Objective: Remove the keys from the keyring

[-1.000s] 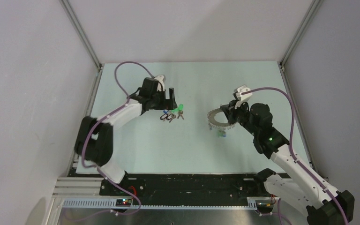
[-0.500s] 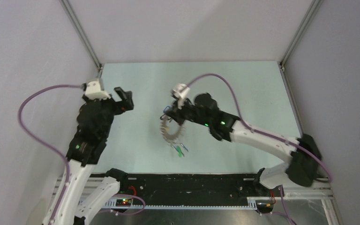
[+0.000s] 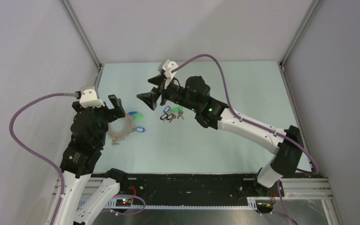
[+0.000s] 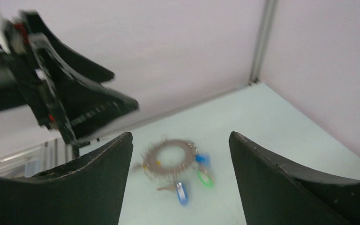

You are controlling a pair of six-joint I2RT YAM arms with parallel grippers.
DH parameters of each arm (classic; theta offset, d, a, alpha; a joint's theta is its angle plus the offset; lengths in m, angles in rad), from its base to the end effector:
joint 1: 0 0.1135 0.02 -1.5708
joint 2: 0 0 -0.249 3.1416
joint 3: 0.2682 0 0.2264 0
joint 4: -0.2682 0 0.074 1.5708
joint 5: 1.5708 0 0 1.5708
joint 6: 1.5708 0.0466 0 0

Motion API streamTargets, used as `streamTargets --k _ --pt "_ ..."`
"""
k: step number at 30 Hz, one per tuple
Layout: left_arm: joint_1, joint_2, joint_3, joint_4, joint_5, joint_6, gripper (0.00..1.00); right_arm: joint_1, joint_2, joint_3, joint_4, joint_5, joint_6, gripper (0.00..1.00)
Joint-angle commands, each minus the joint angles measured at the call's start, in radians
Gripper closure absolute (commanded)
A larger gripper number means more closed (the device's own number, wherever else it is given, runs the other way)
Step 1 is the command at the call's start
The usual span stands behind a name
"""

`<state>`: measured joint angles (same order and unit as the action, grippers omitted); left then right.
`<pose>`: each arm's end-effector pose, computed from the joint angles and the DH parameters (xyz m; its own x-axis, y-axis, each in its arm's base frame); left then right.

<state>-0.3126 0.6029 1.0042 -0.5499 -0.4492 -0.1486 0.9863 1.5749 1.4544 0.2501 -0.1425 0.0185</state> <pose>0.1082 -0.0137 0.3780 -0.1198 -0.1014 -0.9876 -0.1510 0.9851 -0.0828 0.1954 0.3073 0.4113 0.0546 0.1157 -0.9918 -0.9044 0.4267 0.0000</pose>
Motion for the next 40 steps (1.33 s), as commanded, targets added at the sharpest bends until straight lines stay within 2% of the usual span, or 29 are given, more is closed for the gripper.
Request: streamTargets --k 1,7,10,15,21,25,31,40 --pt "0.005 0.037 0.046 0.007 0.007 -0.023 0.0 -0.077 -0.216 -0.135 -0.113 0.052 0.002 0.2" --pt "0.005 0.042 0.061 0.031 0.034 -0.091 0.0 -0.248 -0.465 -0.351 -0.32 0.078 0.009 0.21" --pt "0.005 0.038 0.063 0.06 0.074 -0.114 0.0 -0.315 -0.59 -0.411 -0.372 0.121 0.027 0.2" --pt "0.005 0.061 0.075 0.103 0.121 -0.132 0.0 -0.394 -0.767 -0.454 -0.468 0.292 0.126 0.11" --pt "0.005 0.101 0.054 0.131 0.185 -0.154 0.0 -0.406 -0.837 -0.464 -0.6 0.437 0.136 0.07" --pt "0.005 0.108 -0.015 0.183 0.307 -0.171 0.0 -0.411 -0.879 -0.487 -0.688 0.493 0.178 0.04" --pt "0.004 0.064 -0.127 0.254 0.239 -0.142 0.0 -0.421 -0.964 -0.59 -0.667 0.535 0.187 0.04" --pt "0.003 0.032 -0.19 0.294 0.3 -0.105 0.0 -0.428 -0.951 -0.607 -0.648 0.526 0.171 0.03"
